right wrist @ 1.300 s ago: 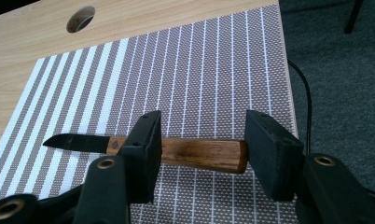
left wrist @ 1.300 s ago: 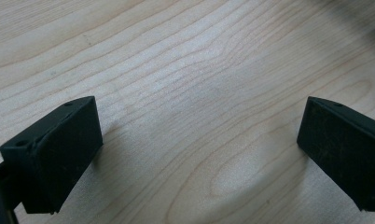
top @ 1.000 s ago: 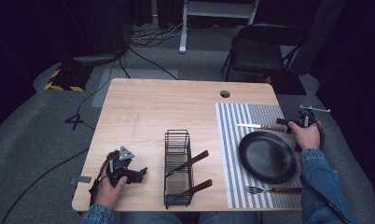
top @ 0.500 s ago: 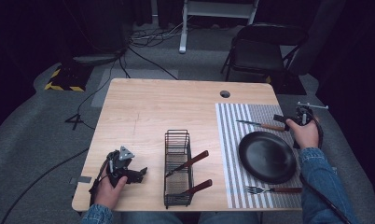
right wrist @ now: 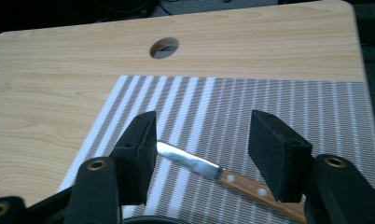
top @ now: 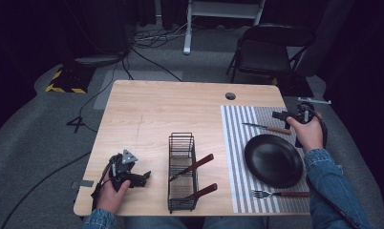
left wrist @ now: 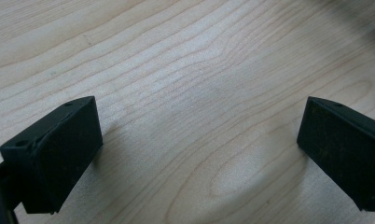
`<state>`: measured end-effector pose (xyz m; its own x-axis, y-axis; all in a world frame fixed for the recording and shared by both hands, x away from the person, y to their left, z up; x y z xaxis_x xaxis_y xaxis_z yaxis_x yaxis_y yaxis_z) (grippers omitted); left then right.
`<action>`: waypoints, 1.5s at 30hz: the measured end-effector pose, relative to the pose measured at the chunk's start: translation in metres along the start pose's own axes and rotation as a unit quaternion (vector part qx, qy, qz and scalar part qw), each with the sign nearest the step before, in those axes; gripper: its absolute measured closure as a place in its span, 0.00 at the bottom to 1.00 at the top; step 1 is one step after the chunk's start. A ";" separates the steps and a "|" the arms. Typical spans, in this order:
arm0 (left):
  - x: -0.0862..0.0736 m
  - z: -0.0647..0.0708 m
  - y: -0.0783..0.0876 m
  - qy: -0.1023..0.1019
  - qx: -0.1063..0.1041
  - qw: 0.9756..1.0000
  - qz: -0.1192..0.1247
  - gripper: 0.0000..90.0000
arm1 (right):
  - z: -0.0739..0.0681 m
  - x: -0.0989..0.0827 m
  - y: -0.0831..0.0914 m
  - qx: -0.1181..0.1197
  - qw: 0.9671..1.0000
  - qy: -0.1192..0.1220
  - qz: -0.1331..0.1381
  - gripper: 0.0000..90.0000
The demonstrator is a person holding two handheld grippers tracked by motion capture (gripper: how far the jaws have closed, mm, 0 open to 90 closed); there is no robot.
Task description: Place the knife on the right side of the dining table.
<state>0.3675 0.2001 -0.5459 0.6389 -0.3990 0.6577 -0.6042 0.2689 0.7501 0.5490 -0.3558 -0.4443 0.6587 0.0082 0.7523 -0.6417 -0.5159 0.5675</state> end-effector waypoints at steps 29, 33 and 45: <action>0.000 0.000 0.000 0.000 0.000 1.000 0.000 0.00 | -0.043 -0.018 -0.111 0.028 0.993 -0.054 -0.098 0.47; 0.000 0.000 0.000 -0.001 0.000 1.000 -0.001 0.00 | -0.043 -0.020 -0.121 0.023 0.992 -0.056 -0.107 0.47; 0.000 0.000 0.000 0.003 -0.001 1.000 -0.001 0.00 | -0.046 -0.023 -0.128 0.008 0.989 -0.058 -0.133 0.48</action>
<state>0.3672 0.1998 -0.5459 0.6421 -0.3948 0.6571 -0.6024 0.2703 0.7511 0.5978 -0.2506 -0.5184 0.8448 0.0487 0.5329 -0.4333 -0.5220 0.7346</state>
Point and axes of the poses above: each handheld gripper's, and its own axes: y roughly backward along the jaws, x roughly out of its top, z roughly to its right, the point moved 5 cm from there along -y, roughly forward along the jaws, and after that the axes turned 7 degrees about x, right-handed, at the moved point
